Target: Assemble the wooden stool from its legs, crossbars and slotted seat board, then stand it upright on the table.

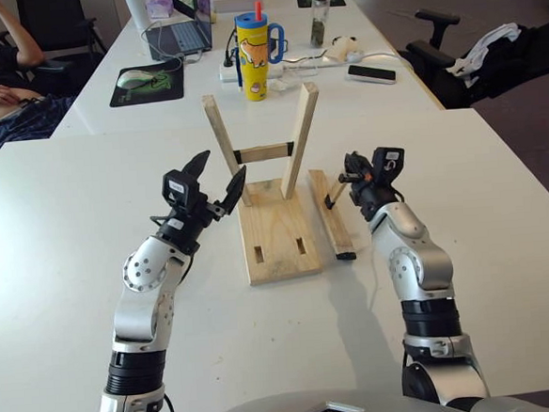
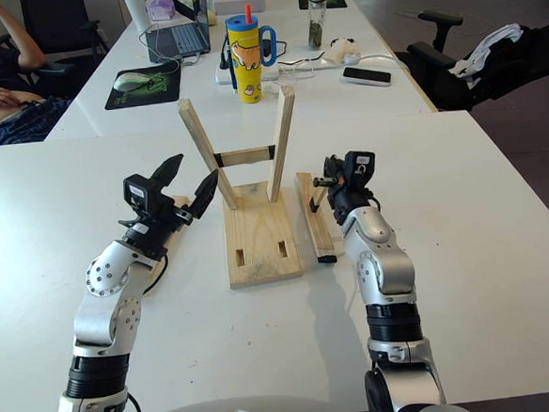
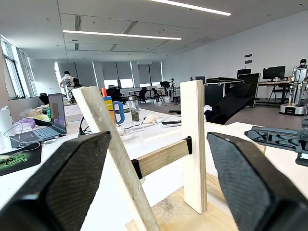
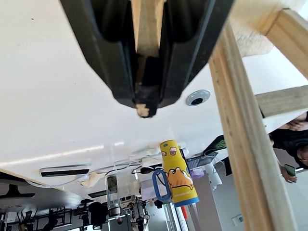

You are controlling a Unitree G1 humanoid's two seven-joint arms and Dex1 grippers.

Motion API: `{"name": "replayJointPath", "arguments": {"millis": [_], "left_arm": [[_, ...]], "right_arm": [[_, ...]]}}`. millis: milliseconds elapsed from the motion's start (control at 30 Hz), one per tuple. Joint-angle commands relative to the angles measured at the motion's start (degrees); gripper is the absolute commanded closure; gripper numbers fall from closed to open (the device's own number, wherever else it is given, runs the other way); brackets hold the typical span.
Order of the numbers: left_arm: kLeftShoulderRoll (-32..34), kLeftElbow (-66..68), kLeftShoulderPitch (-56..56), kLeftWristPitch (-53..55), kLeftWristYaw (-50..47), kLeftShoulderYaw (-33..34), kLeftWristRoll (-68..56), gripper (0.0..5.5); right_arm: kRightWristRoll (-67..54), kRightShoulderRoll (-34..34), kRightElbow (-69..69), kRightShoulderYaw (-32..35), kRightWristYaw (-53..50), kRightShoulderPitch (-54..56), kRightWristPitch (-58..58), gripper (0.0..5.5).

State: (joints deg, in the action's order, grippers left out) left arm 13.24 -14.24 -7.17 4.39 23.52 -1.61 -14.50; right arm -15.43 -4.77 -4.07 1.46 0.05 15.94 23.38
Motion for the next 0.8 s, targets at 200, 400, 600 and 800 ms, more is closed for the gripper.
{"name": "replayJointPath", "arguments": {"millis": [200,400,600,800], "left_arm": [[-0.6,-0.2,-0.2,-0.7,-1.0,-0.8,1.4,1.83],[-0.8,0.5,-0.7,-1.0,-0.7,-0.8,1.7,1.83],[-0.8,1.6,-0.9,-1.8,-0.3,-0.7,1.9,1.83],[-0.8,2.1,-0.9,-2.4,-0.3,-0.4,1.9,1.83]], "right_arm": [[6.4,-1.2,6.2,-4.6,2.3,-6.0,1.5,5.05],[8.4,-1.9,7.5,-6.0,4.0,-5.2,0.4,5.05],[8.9,-1.7,4.2,-5.4,4.9,-5.3,-0.6,5.05],[9.0,-2.3,-1.4,-3.6,4.9,-2.3,-0.5,4.25]]}}
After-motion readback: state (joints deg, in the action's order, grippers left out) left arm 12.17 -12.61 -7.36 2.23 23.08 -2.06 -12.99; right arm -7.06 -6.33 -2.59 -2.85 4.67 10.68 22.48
